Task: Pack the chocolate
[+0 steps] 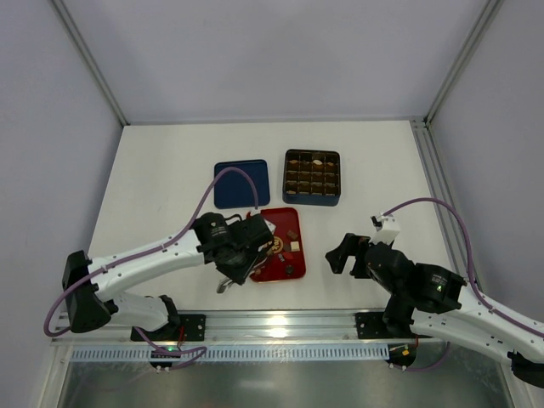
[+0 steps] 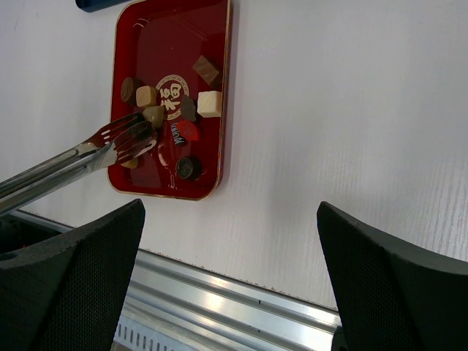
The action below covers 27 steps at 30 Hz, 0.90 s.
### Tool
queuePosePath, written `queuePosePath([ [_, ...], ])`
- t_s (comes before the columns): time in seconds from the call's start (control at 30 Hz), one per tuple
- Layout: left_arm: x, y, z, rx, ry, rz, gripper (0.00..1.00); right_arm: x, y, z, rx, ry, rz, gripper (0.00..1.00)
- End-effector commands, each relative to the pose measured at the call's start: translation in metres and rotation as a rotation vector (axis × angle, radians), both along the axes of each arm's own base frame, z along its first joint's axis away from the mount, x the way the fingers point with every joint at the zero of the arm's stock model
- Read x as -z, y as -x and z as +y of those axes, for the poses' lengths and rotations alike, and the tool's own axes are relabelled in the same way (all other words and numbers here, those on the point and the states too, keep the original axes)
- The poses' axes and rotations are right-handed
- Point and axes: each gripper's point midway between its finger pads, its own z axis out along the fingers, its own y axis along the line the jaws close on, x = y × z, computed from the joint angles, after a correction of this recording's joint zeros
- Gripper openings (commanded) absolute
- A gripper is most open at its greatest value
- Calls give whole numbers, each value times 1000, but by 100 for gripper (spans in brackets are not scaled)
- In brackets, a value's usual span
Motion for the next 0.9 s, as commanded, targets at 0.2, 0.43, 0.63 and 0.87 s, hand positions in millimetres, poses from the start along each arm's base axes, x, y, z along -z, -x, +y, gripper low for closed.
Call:
queuePosePath([
  [0.2,-20,-8,-5,5,26,-52,26,-8,-4,4,15,-31,-20,100],
  [0.43,-31,-8,-6,3,54,-66,25,-8,-4,4,11,-29,-21,100],
  [0.63,-37,-12,-6,-3,61,-90,25,-9,-5,5,11,-32,-23,100],
  [0.87,-38,-14,-5,-3,56,-100,25,-10,-5,5,10,-28,-23,100],
])
